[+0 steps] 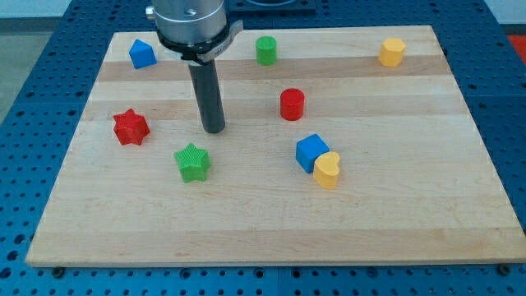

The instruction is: Push the green star up and right

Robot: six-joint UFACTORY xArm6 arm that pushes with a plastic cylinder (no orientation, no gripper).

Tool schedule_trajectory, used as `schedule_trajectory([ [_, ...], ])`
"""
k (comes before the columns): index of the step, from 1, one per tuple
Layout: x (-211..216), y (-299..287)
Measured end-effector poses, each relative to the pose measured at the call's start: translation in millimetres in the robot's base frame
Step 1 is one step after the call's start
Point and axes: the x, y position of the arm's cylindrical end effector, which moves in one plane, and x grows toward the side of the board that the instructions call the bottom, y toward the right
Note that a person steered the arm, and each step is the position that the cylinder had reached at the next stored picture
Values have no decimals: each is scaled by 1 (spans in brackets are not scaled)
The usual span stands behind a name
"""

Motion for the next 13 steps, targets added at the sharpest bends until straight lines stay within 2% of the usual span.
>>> schedule_trajectory([
  [2, 42, 0],
  [6, 47, -125],
  [7, 47, -131],
  [9, 15, -135],
  [13, 9, -135],
])
